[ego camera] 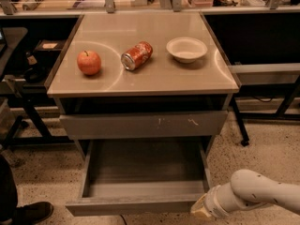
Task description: Close middle drawer
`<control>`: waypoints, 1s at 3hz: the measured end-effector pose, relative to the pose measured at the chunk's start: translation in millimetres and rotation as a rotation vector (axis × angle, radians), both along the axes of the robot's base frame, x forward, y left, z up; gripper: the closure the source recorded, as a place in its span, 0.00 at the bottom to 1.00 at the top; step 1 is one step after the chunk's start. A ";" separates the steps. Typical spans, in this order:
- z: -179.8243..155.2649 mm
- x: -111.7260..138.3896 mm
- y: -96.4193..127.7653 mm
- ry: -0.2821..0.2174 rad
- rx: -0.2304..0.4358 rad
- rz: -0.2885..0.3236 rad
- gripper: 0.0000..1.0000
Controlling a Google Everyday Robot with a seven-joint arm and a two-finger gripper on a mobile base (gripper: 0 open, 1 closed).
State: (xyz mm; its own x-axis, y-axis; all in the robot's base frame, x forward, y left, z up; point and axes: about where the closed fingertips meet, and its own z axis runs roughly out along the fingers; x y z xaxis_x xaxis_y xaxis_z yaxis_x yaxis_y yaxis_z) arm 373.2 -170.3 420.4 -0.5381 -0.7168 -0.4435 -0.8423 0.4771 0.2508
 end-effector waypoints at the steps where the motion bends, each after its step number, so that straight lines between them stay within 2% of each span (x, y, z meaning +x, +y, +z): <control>1: 0.0 0.0 0.0 0.000 0.000 0.000 0.12; 2: -0.1 -0.1 0.1 0.000 0.000 0.000 0.00; 3: -0.1 -0.1 0.1 0.000 0.000 0.000 0.00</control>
Offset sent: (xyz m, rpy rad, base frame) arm 0.0000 0.0000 0.0000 0.0000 0.0000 0.0000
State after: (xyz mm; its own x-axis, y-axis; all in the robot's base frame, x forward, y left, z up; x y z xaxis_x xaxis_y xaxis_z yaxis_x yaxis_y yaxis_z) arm 373.1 -170.2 420.3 -0.5380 -0.7168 -0.4435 -0.8423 0.4769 0.2510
